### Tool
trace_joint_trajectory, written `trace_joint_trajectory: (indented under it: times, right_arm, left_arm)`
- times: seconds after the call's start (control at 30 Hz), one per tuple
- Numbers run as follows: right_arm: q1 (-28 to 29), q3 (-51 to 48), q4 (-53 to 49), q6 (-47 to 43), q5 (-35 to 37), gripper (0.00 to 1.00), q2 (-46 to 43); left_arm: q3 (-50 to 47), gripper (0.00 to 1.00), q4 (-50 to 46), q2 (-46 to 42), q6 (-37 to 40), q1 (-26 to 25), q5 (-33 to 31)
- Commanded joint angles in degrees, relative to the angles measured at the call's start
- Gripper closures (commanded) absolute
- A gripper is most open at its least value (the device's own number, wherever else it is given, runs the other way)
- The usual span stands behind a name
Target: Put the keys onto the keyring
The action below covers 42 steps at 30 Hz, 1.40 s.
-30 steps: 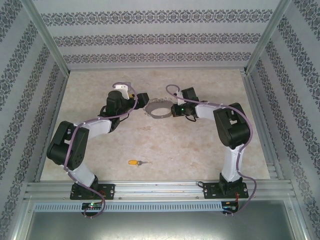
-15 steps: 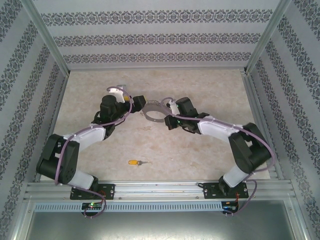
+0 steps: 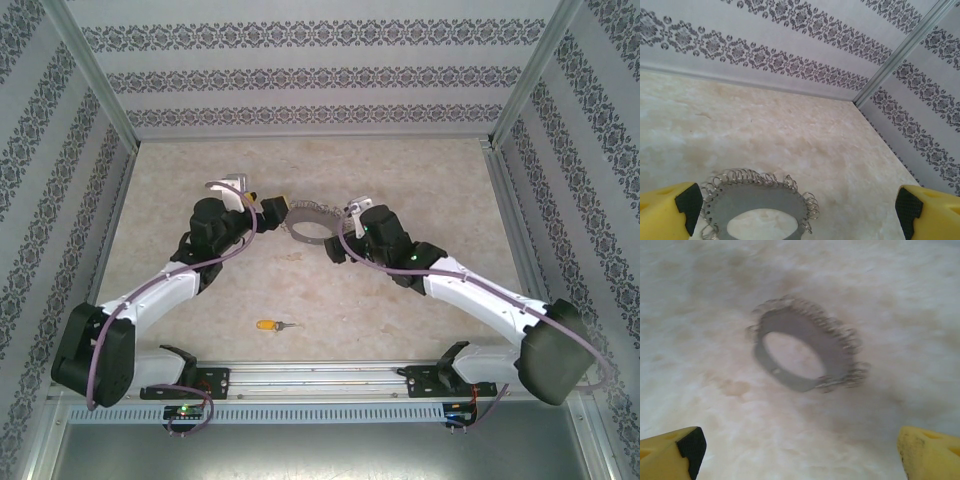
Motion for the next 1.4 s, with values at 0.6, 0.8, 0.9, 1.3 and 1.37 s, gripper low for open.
trace_joint_trajectory:
  times: [0.6, 0.8, 0.9, 1.3, 1.37]
  right_arm:
    - [-9.9, -4.5, 8.0, 8.5, -3.9, 0.02, 5.3]
    - [-13.2, -5.7, 9.0, 13.0, -6.8, 0.02, 6.6]
    - [-15.4, -6.7, 8.7, 15.6, -8.8, 0.02, 6.8]
    - [-16.4, -16.5, 9.4, 14.1, -7.9, 0.02, -5.1]
    - [-17.1, -16.6, 8.7, 14.0, -7.8, 0.02, -7.0]
  left_arm:
    - [24.5, 0.0, -25.6, 23.7, 8.1, -6.2, -0.1]
    - [31.2, 0.0, -28.9, 33.0, 7.1, -9.7, -2.2]
    - [33.4, 0.0, -28.8, 37.0, 6.4, -10.8, -2.7]
    - [38.6, 0.0, -28.7, 44.6, 4.2, -13.9, -5.4]
    - [38.7, 0.0, -28.8, 44.9, 4.0, -14.2, -5.7]
